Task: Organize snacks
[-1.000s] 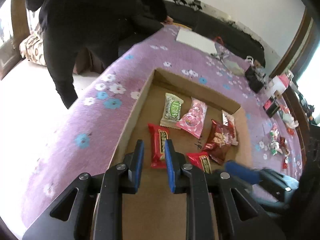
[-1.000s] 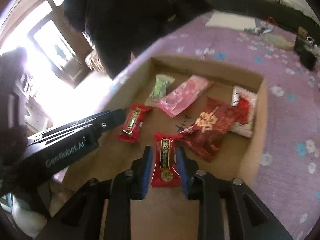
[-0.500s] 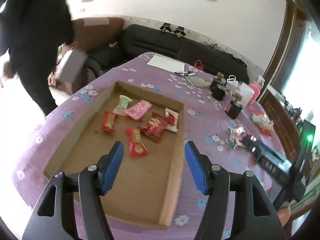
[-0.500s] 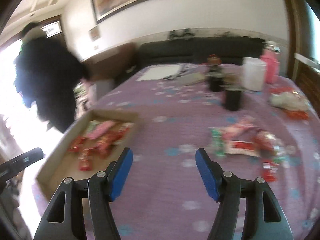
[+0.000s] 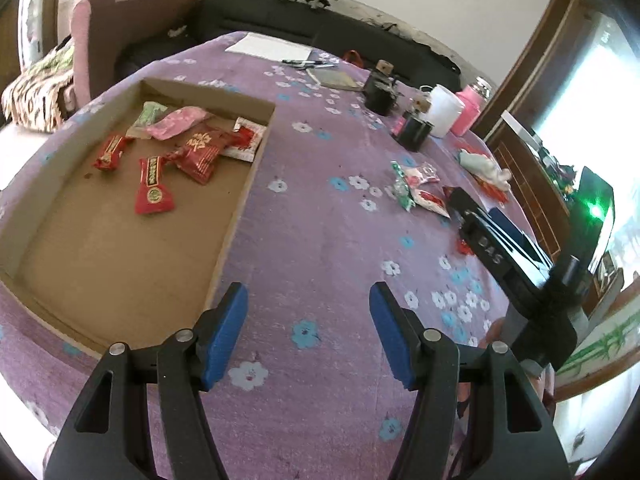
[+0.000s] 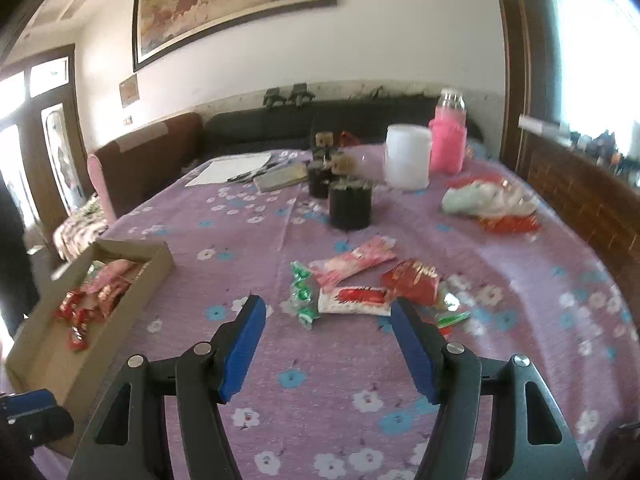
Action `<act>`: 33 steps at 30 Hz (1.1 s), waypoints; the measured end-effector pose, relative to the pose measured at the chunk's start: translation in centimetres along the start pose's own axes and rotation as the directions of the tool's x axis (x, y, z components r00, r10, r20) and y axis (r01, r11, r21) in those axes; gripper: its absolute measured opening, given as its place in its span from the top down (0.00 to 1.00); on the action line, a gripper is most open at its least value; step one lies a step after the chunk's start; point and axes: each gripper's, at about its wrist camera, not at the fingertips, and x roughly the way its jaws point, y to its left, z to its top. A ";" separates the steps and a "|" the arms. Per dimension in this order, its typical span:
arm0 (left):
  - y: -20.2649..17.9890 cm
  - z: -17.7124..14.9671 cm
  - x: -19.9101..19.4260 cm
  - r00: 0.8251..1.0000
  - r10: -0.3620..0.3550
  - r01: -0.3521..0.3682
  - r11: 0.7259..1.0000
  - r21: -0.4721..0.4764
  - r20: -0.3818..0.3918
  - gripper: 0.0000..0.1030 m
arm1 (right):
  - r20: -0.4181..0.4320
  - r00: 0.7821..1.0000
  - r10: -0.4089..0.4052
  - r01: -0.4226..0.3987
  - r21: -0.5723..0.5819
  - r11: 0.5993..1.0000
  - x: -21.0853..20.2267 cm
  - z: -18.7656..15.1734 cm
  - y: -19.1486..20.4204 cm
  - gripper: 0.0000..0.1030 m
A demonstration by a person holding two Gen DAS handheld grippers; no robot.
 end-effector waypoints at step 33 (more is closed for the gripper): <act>-0.8 -1.5 -1.0 0.999 -0.035 0.033 0.997 0.063 0.024 0.39 | -0.027 0.997 -0.073 0.073 -0.010 0.997 0.9 -0.8 0.1 0.30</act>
